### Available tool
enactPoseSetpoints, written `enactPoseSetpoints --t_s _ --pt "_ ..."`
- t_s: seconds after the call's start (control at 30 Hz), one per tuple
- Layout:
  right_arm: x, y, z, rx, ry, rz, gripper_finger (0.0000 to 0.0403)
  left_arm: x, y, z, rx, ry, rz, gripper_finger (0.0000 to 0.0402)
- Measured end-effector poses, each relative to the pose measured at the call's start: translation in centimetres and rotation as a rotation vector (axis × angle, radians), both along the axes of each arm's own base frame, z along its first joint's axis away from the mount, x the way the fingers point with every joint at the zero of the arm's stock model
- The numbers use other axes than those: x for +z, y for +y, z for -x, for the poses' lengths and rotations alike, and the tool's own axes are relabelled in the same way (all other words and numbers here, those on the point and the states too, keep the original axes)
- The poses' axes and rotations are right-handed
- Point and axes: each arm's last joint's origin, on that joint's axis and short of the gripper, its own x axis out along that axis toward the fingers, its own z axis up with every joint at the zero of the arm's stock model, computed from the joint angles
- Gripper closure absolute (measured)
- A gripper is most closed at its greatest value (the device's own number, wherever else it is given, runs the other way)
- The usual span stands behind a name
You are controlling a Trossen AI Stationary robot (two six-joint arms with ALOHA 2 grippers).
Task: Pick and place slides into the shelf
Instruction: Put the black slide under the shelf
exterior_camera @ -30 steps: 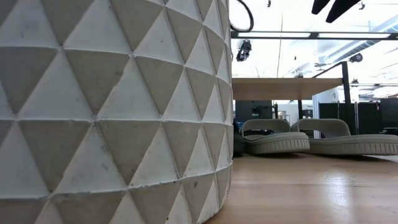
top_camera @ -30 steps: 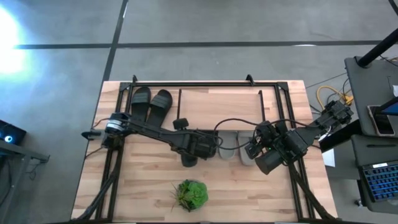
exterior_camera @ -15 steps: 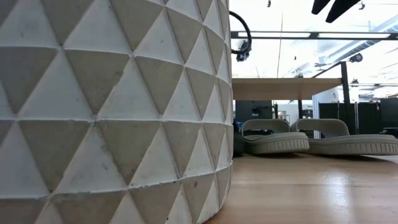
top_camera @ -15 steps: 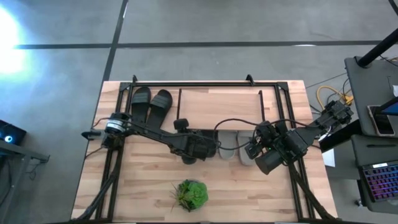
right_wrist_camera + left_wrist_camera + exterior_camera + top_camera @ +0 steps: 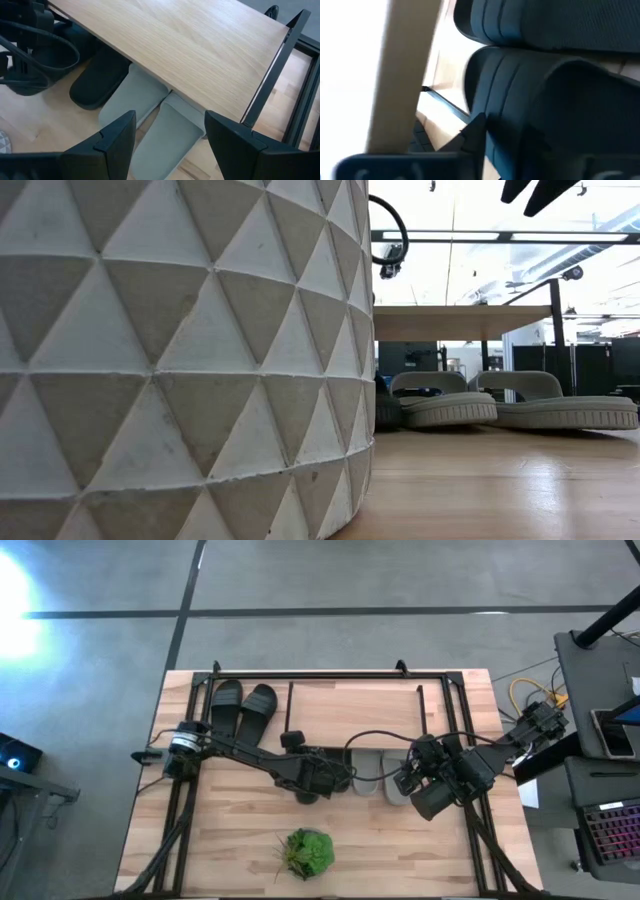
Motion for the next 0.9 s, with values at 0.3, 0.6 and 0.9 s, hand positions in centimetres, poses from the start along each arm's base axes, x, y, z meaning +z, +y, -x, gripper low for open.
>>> enactPoseSetpoints --t_s 0.3,0.6,0.9 --pt "0.0 0.0 0.0 -0.001 -0.001 -0.001 0.0175 0.6 -0.3 -0.5 -0.003 -0.027 0.138 0.0257" --pt "0.0 0.0 0.0 0.002 0.002 0.001 0.0174 2.9 -1.2 -0.5 -0.035 -0.066 0.287 0.0251" --pt "-0.2 0.3 0.2 0.011 0.072 -0.112 0.0175 7.9 -2.6 1.5 -0.061 -0.175 0.619 0.0252"
